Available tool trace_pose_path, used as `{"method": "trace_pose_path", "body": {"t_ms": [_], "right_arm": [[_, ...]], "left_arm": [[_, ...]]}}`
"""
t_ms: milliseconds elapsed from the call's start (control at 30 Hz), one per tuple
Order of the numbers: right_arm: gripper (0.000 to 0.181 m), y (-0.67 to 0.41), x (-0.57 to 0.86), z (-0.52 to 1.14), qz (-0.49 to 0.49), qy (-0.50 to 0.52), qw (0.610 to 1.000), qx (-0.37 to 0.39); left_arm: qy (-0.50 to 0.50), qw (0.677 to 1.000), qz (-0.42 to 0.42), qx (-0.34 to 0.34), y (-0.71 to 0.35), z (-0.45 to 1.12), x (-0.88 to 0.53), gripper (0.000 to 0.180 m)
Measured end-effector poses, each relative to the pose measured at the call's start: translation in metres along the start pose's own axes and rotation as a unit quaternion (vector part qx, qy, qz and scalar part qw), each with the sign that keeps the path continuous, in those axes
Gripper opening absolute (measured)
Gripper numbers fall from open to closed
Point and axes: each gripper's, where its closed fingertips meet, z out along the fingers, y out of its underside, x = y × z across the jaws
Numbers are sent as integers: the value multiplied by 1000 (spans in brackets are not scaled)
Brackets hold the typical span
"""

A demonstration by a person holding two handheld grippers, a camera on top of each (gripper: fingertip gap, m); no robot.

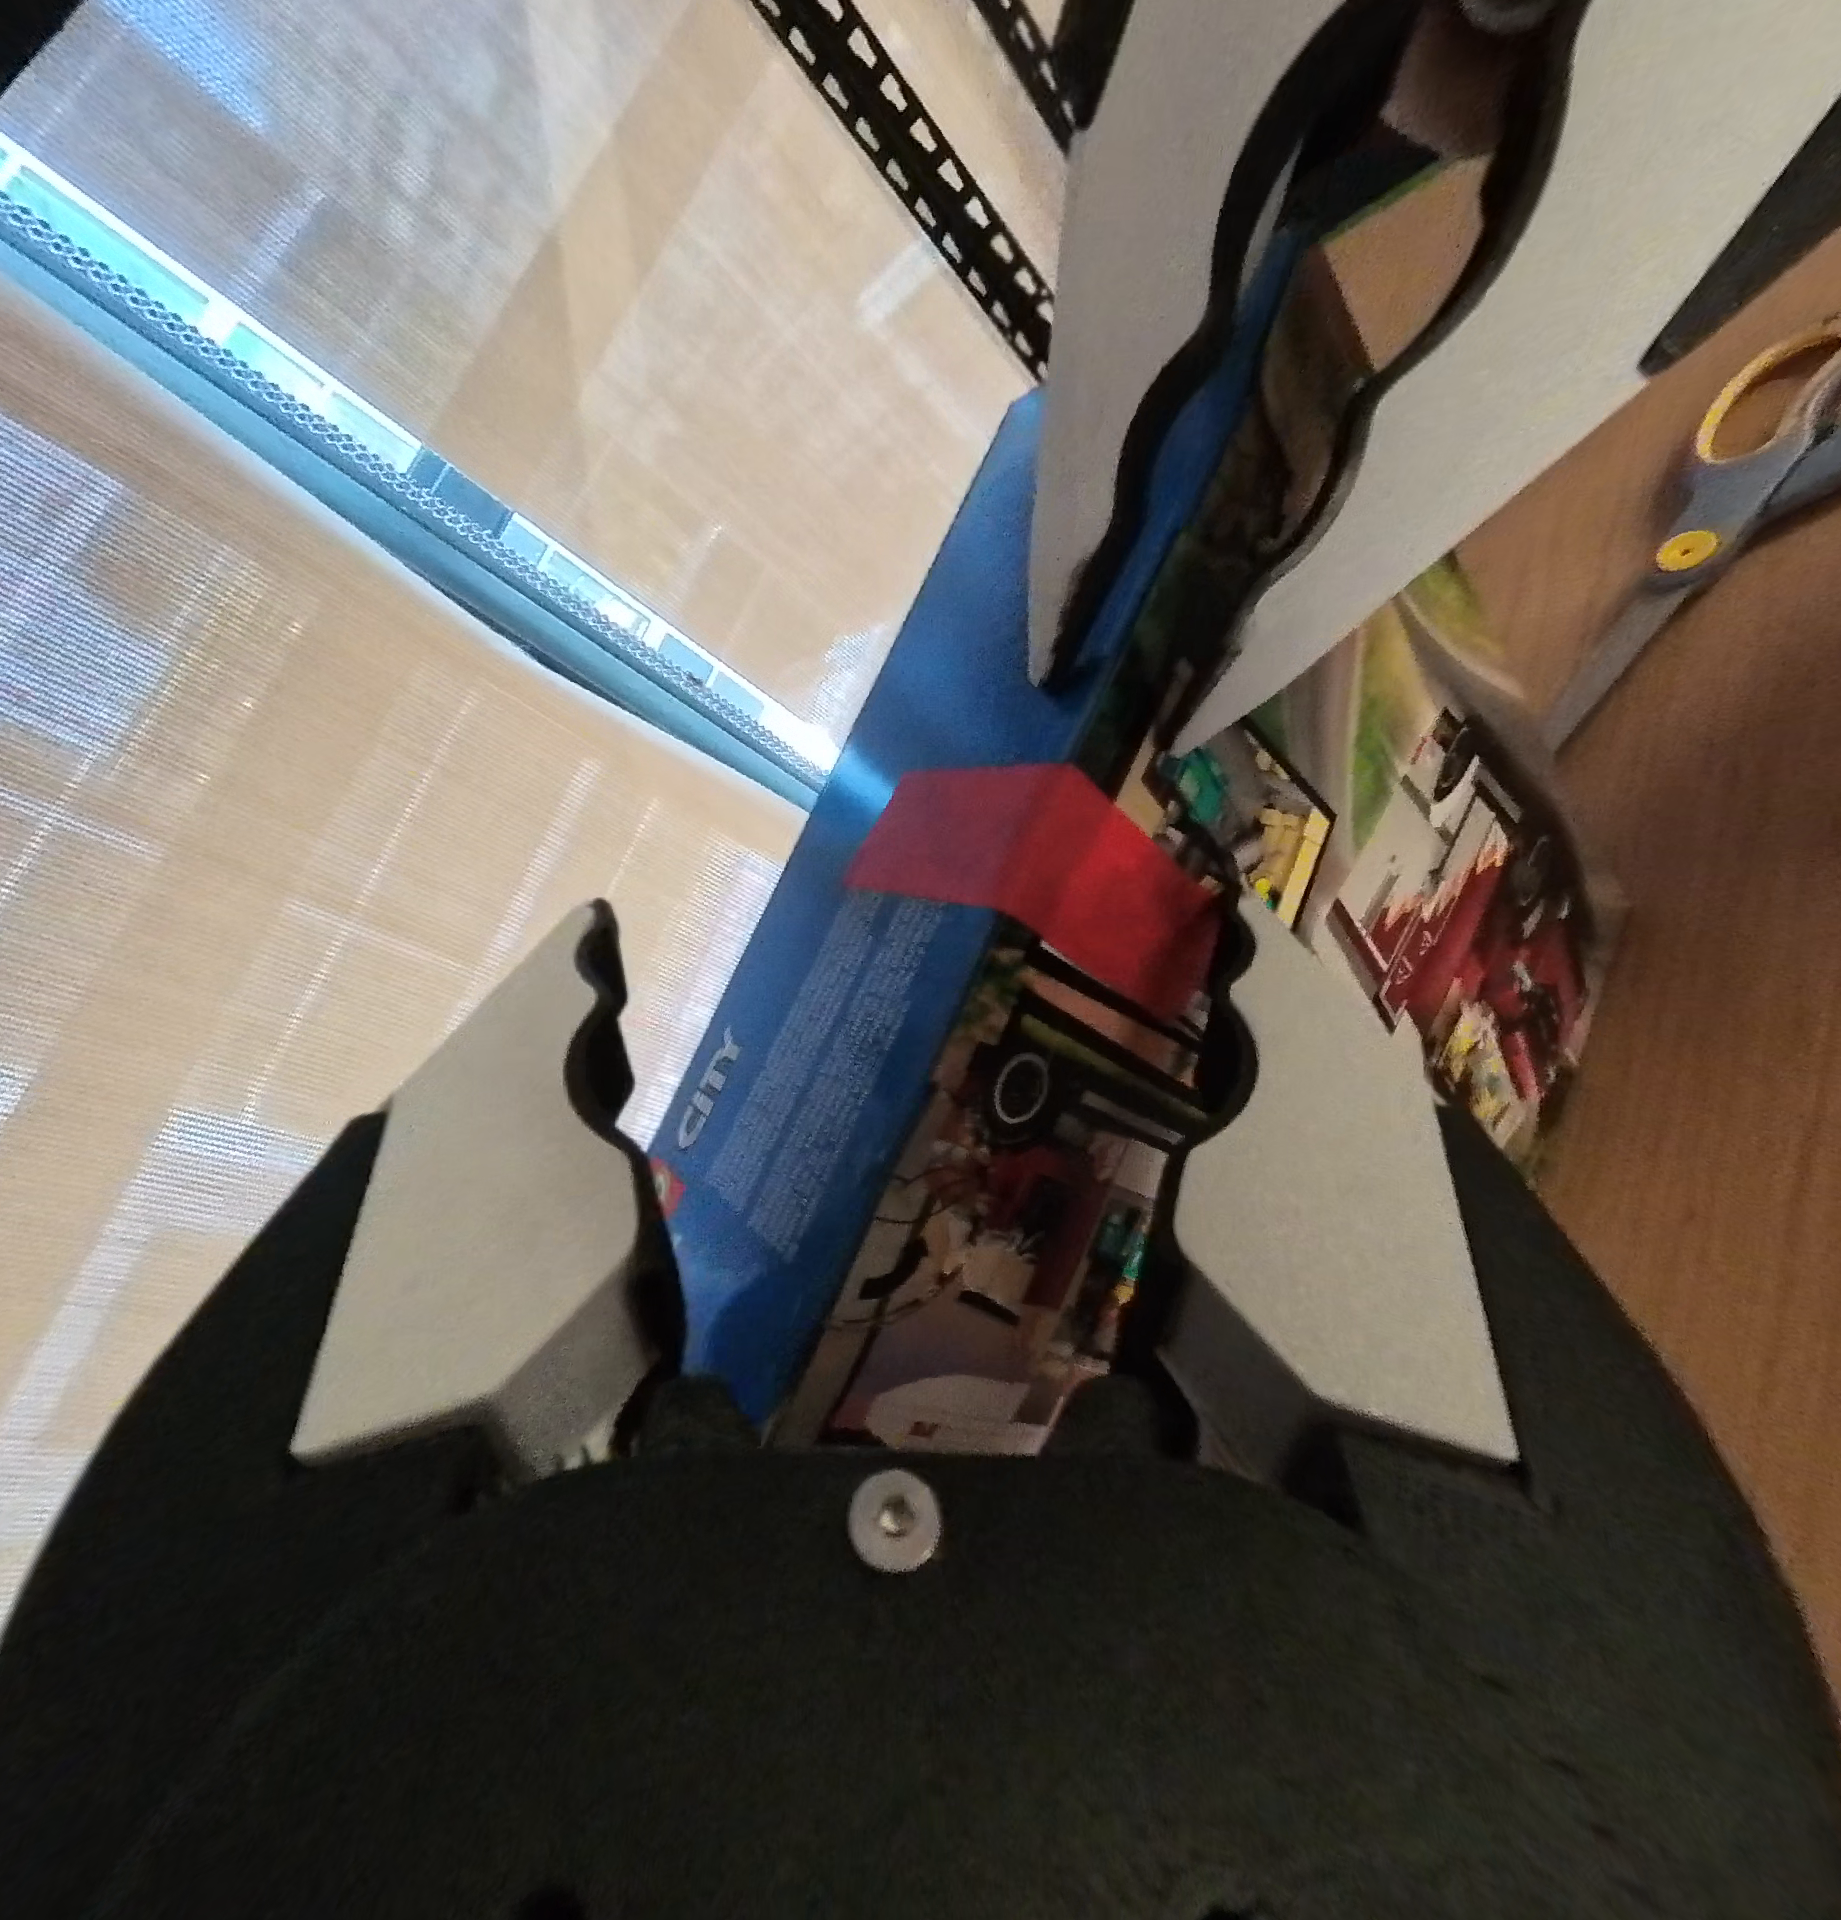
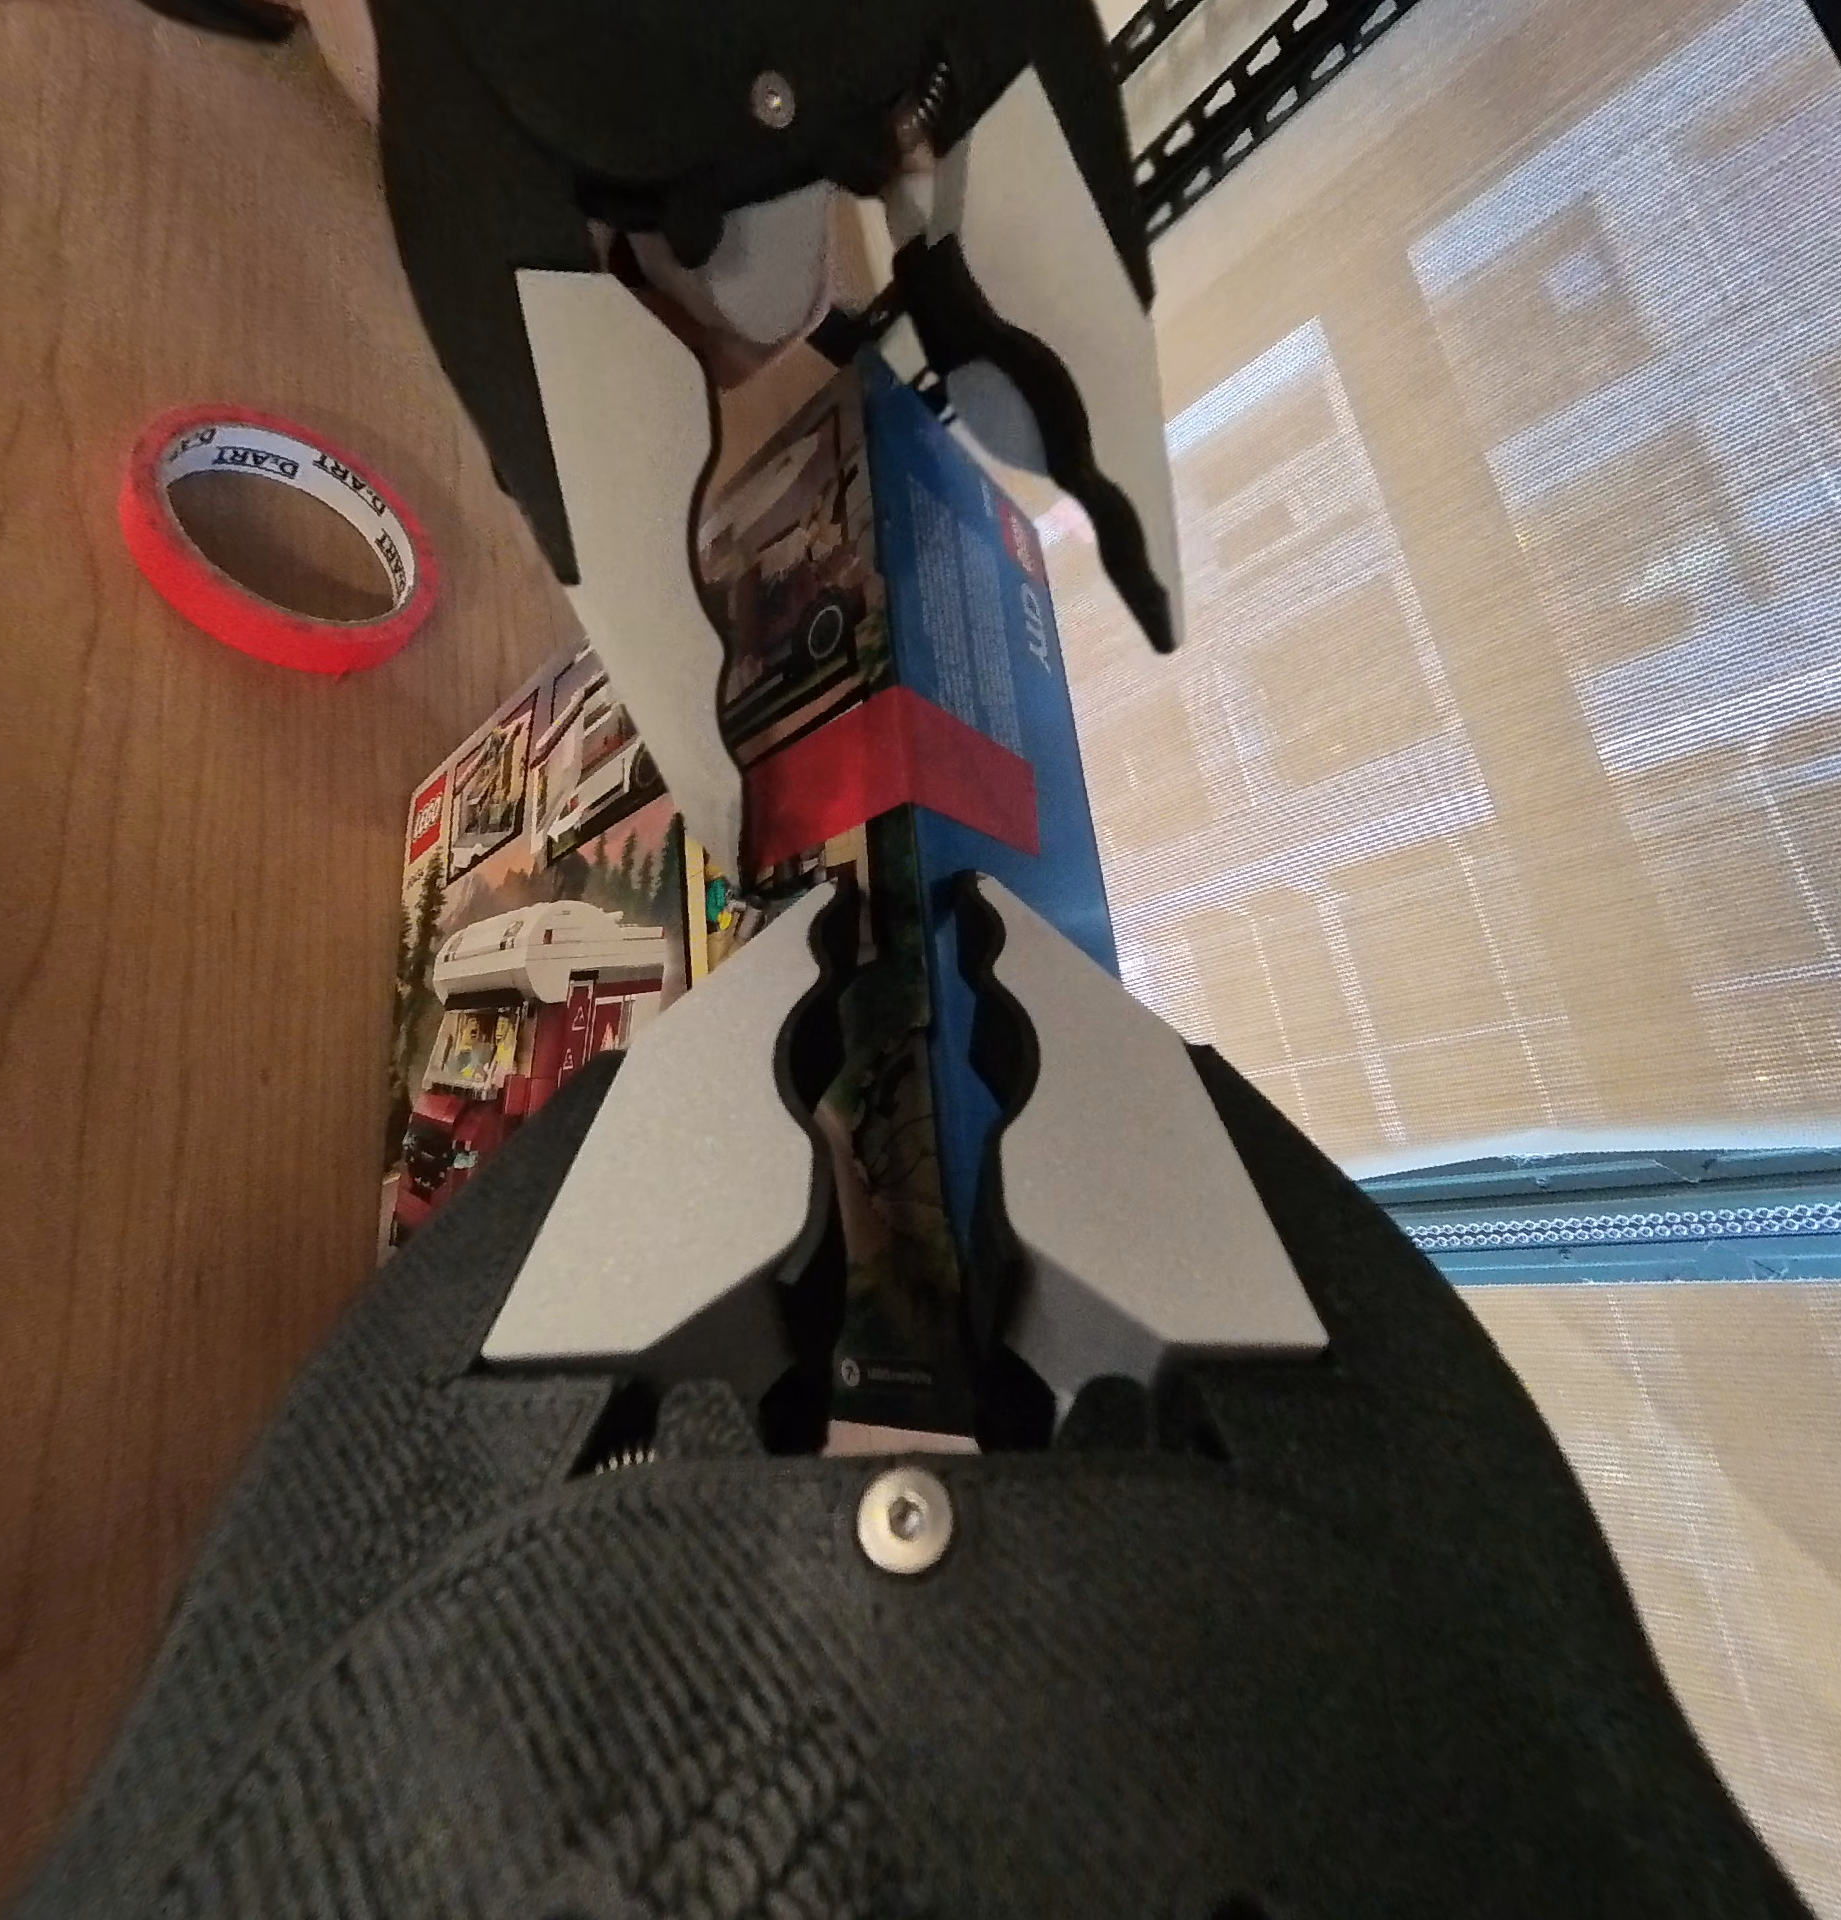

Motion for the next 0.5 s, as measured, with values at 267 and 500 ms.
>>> {"method": "trace_pose_path", "body": {"t_ms": [267,500], "right_arm": [[18,0,0,0,-1,0,1000,1],[19,0,0,0,-3,3,1000,2]], "left_arm": [[88,996,21,-22,-1,-2,16,75],[149,989,-10,-1,-14,-8,16,45]]}}
